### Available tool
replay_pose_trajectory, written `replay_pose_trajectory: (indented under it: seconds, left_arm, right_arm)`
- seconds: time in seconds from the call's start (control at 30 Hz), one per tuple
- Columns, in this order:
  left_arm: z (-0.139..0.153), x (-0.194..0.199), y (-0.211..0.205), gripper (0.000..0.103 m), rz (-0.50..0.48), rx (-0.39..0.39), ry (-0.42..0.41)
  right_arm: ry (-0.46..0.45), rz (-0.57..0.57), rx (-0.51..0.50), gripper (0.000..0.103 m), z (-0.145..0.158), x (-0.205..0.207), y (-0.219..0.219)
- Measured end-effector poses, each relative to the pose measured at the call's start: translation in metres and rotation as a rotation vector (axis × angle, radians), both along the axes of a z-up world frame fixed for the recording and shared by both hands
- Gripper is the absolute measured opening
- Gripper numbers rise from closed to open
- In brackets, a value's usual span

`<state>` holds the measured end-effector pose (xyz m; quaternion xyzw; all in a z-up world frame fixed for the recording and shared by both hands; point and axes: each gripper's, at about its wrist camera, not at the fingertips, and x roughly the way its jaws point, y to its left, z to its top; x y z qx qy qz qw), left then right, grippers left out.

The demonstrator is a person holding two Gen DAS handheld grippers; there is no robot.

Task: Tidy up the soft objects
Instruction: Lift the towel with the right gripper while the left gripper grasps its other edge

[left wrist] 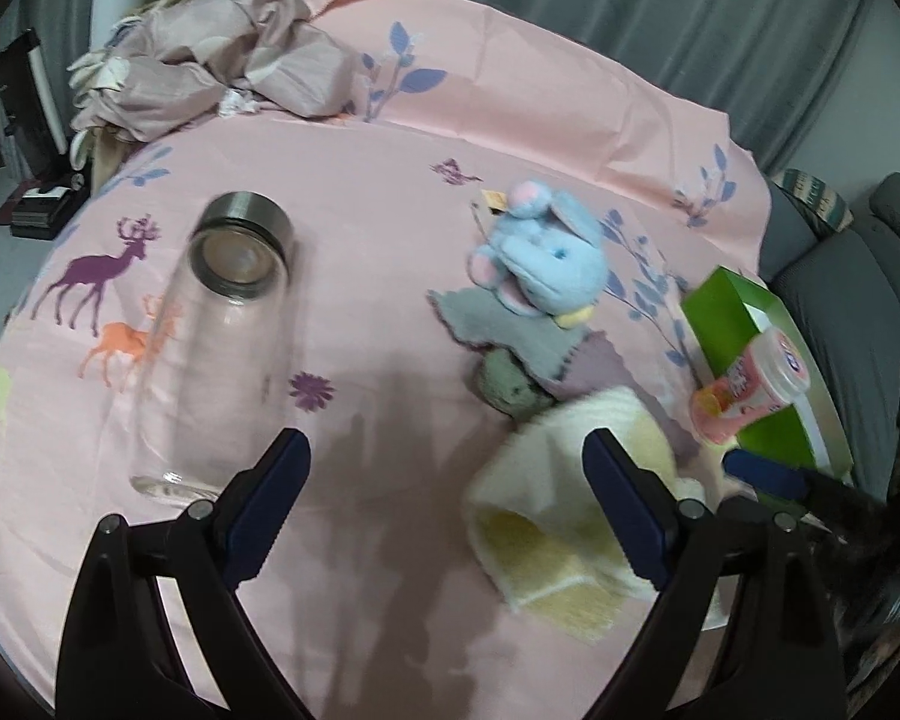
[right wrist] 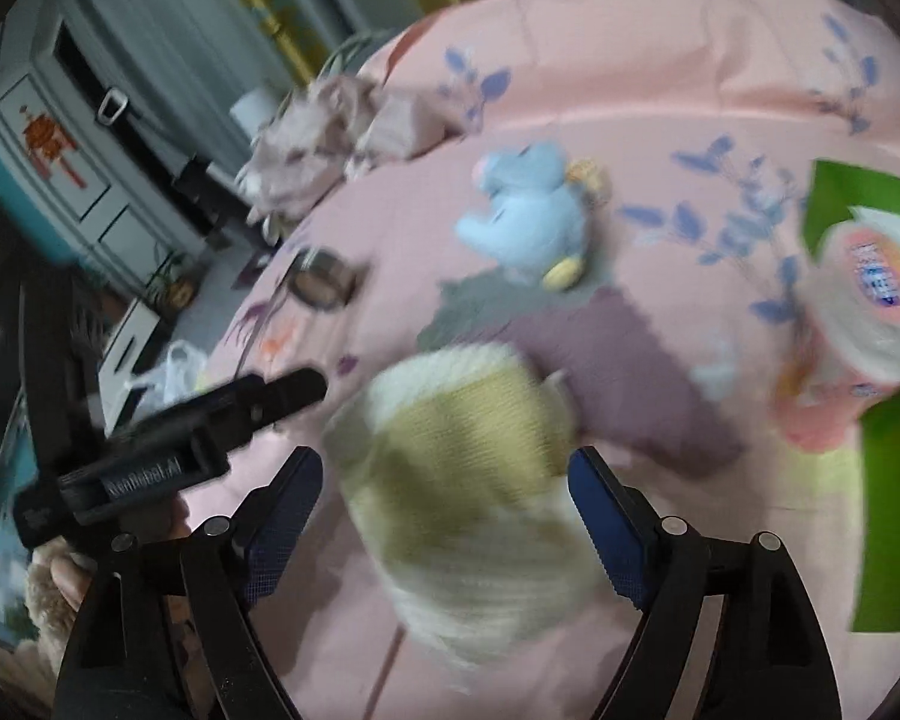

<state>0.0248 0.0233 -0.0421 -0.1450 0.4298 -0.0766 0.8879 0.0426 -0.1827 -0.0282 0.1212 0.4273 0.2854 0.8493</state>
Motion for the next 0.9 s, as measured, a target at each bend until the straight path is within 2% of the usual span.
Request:
replay_pose_trajectory:
  seconds: [0.13,0.33,0.43,0.47,0.53,0.77,0.9]
  left_arm:
    - [-0.004,-0.002,-0.013,0.091,-0.076,-0.043,0.028]
    - [-0.019,-0.006,-0.042,0.078,-0.201,-0.082,0.098]
    - [-0.031,-0.005,-0.051,0.075,-0.219,-0.069,0.136]
    - [-0.033,-0.005,-0.052,0.068,-0.217,-0.064,0.145]
    - [-0.04,-0.004,-0.056,0.064,-0.217,-0.06,0.165]
    - [-0.053,0.0,-0.062,0.063,-0.25,-0.081,0.2]
    - [-0.053,-0.003,-0.068,0.063,-0.254,-0.041,0.177]
  right_arm:
    - [0.029,-0.06,0.074,0.085,-0.001,0.005,-0.02]
    - [0.162,-0.045,0.175,0.085,-0.024,0.02,-0.018]
    - [0.197,-0.029,0.161,0.085,-0.034,0.024,-0.007]
    - [0.205,-0.023,0.151,0.085,-0.038,0.025,-0.003]
    - [0.222,-0.018,0.135,0.085,-0.045,0.026,0.003]
    - [0.251,-0.021,0.122,0.085,-0.06,0.031,0.011]
    - [0.231,-0.005,0.104,0.085,-0.067,0.033,0.021]
